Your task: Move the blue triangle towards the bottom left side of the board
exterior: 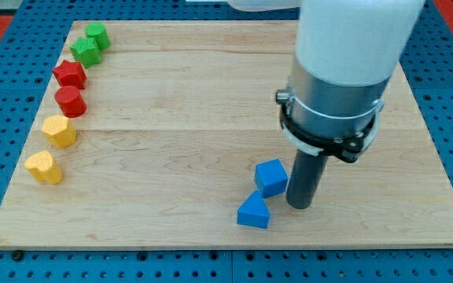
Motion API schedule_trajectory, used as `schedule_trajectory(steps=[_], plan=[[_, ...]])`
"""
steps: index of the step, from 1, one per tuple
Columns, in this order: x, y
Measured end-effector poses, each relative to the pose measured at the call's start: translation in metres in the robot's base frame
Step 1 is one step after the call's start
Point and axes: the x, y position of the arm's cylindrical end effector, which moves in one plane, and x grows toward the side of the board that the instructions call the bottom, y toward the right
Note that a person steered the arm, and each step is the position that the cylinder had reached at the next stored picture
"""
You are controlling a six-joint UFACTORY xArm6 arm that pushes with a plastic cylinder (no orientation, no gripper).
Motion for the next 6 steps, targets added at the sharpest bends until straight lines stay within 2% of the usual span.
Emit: schedule_trajectory(steps=[1, 2, 3, 4, 6], plan=[[0.014, 0.002], [0.029, -0.053], [0.023, -0.114], [0.012, -0.116], [0.005, -0.172]])
